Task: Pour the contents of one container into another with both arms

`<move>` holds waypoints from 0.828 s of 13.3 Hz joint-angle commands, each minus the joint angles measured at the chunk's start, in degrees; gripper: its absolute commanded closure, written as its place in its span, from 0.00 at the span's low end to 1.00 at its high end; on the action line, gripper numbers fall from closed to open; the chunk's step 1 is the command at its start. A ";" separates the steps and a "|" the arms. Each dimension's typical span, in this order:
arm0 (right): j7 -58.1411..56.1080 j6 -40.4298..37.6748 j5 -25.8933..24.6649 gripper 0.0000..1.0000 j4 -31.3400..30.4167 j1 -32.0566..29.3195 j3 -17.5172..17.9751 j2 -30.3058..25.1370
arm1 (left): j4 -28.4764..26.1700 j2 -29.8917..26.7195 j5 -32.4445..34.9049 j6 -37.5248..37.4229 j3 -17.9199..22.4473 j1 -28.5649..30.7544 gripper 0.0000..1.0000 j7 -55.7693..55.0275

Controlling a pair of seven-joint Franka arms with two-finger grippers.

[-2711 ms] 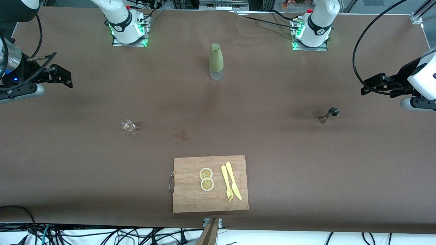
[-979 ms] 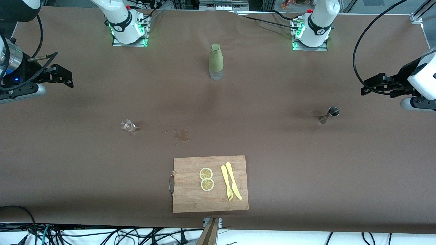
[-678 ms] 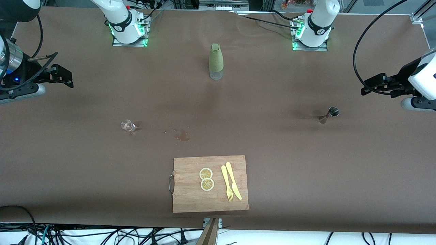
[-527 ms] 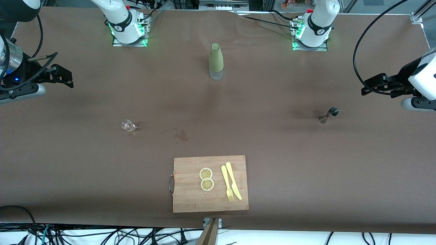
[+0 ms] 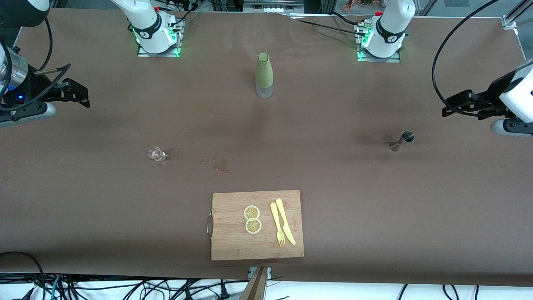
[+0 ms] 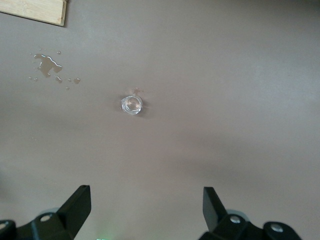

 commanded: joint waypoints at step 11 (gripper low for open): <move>0.23 -0.88 0.75 0.01 1.08 0.15 -0.02 0.25 | 1.61 0.80 2.05 -0.17 0.07 0.07 0.00 1.75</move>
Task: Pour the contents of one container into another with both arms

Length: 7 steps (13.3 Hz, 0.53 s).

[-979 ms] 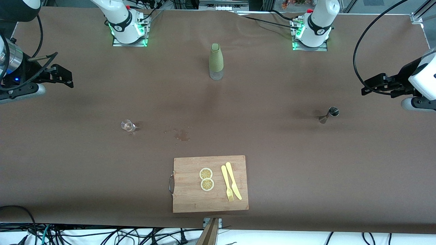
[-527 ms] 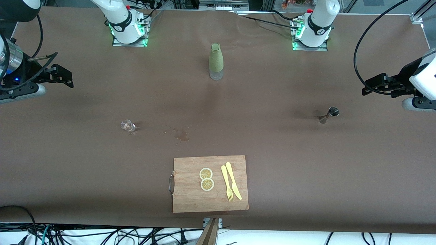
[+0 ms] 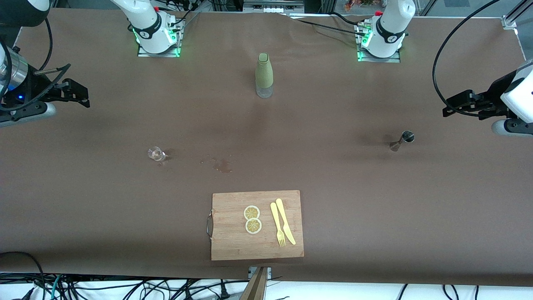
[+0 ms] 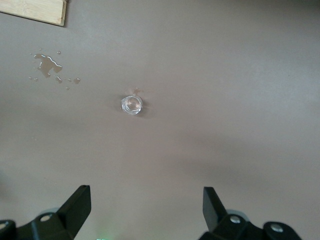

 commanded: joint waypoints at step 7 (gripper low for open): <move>0.32 -0.70 0.83 0.01 1.07 0.14 -0.02 0.51 | 1.87 1.66 1.87 -0.17 0.01 1.65 0.00 3.69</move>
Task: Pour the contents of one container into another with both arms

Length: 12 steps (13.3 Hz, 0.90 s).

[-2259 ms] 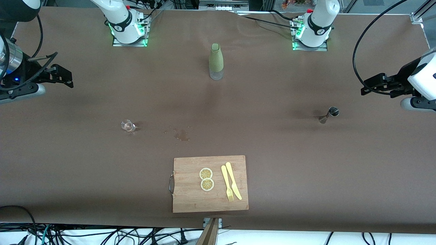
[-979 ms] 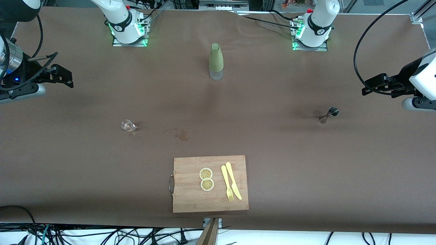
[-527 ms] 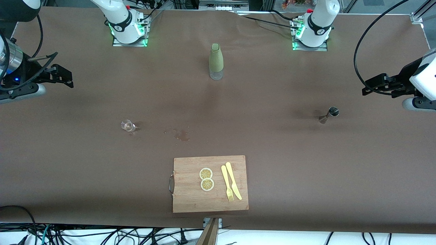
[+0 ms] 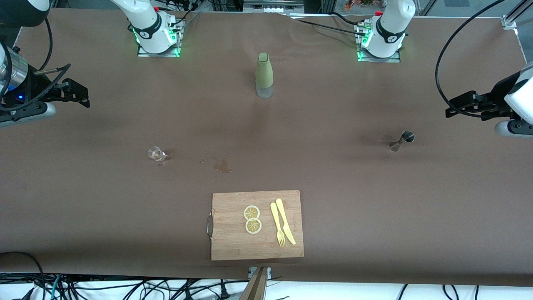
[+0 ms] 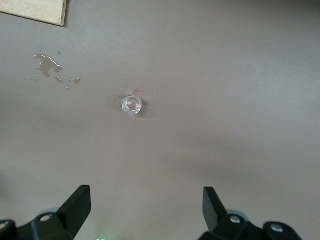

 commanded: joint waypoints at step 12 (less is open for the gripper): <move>-0.29 -3.52 6.10 0.01 2.31 0.41 -0.46 1.81 | -1.11 5.06 -3.84 -0.69 3.66 6.73 0.00 22.10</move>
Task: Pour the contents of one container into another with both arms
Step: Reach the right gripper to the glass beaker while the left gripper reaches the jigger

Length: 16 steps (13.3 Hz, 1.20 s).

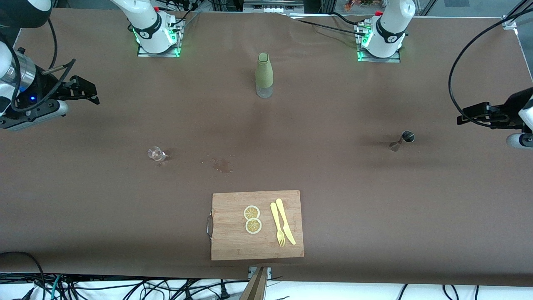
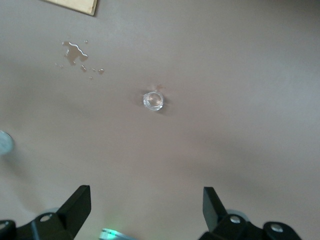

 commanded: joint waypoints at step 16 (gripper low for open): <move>-47.96 7.75 17.40 0.01 -5.67 -5.58 -1.71 8.97 | -18.37 22.16 -36.76 -7.98 19.58 8.79 0.00 102.94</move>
